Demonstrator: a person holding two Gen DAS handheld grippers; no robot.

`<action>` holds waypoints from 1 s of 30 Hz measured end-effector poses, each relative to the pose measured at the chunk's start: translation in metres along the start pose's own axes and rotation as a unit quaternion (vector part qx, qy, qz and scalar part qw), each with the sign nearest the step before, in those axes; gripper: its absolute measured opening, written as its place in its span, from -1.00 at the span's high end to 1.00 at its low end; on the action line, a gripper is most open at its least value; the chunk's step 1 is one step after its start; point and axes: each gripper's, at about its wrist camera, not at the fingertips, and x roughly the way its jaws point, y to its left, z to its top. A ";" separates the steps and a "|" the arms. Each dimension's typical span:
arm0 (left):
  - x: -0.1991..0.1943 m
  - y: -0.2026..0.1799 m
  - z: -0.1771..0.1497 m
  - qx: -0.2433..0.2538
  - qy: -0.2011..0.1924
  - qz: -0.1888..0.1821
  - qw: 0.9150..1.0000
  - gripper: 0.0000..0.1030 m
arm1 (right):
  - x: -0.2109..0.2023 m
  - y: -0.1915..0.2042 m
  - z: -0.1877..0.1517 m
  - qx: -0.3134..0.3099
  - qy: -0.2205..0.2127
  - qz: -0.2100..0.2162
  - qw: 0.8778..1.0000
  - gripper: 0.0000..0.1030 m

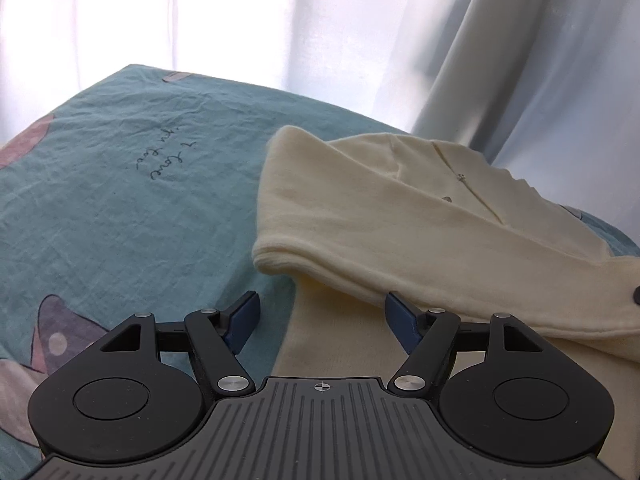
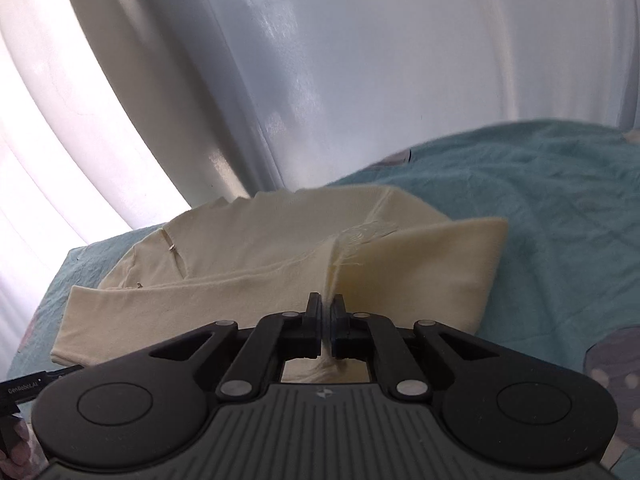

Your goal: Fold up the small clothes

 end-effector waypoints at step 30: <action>-0.019 0.013 0.039 -0.039 -0.021 0.050 0.998 -0.56 | -0.012 -0.046 -0.001 -0.006 0.006 -0.095 0.995 0.94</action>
